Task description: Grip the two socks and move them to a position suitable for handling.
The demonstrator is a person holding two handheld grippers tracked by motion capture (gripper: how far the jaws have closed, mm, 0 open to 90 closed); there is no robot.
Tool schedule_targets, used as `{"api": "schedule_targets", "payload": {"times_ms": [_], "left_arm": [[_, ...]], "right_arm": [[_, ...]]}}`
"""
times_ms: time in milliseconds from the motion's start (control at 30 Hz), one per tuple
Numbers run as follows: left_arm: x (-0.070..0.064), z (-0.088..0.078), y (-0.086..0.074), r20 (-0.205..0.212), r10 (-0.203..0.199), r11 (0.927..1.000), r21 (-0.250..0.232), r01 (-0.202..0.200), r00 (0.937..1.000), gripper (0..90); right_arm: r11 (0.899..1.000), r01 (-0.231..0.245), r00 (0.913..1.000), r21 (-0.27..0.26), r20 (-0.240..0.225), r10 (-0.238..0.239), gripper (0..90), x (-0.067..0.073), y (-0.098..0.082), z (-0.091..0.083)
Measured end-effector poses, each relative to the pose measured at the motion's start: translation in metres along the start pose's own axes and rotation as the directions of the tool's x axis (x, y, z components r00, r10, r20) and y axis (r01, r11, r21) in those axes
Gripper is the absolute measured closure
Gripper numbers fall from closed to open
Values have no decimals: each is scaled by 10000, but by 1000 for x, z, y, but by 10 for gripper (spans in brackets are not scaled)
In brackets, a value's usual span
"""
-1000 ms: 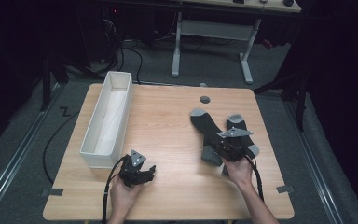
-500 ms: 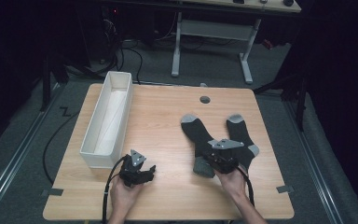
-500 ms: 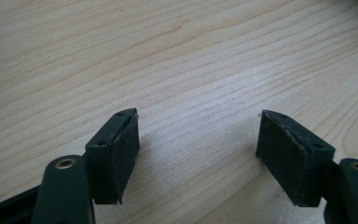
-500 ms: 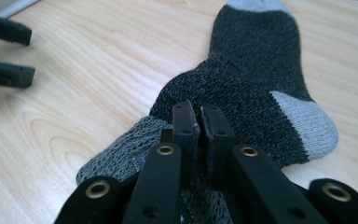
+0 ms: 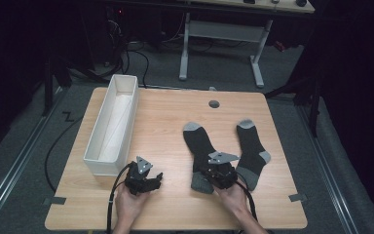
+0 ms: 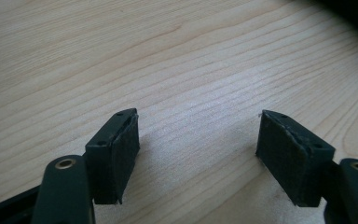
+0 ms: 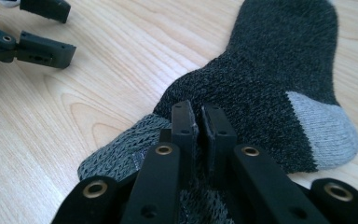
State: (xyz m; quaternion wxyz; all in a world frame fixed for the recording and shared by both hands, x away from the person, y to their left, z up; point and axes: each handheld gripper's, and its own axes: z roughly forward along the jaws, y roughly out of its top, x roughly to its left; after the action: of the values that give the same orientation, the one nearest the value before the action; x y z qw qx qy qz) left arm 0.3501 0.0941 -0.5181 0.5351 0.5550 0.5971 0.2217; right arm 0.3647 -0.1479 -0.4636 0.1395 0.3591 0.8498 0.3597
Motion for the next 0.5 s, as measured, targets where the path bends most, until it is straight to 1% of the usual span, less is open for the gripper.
{"api": "schedule_targets", "payload": {"times_ms": [33,67,167,333,400,433,467,500], "left_arm": [[0,0,0,2,-1,10000,-1,1,10000,298],[0,0,0,2,-1,10000,-1,1,10000,298],[0,0,0,2,0,10000,-1,0,10000,298],[0,0,0,1,5,10000,1,-5,10000,298],[0,0,0,3,4,10000,1,-4,10000,298],[0,0,0,2,5,10000,0,-5,10000,298],[0,0,0,3,2,10000,-2,-2,10000,298],[0,0,0,2,5,10000,0,-5,10000,298]], "right_arm": [[10000,-35,10000,8,-75,35,842,3,-1,5],[10000,-35,10000,8,-75,35,842,3,-1,5],[9999,-15,9998,107,-194,17,839,7,-3,12],[9999,65,9995,119,-316,-62,833,10,-3,15],[9997,87,9992,206,-383,-79,825,11,-3,18],[9995,74,9991,295,-426,-61,806,12,-5,21],[9995,74,9991,295,-426,-61,806,12,-5,21],[9994,126,9988,309,-487,-111,787,11,-6,22]]}}
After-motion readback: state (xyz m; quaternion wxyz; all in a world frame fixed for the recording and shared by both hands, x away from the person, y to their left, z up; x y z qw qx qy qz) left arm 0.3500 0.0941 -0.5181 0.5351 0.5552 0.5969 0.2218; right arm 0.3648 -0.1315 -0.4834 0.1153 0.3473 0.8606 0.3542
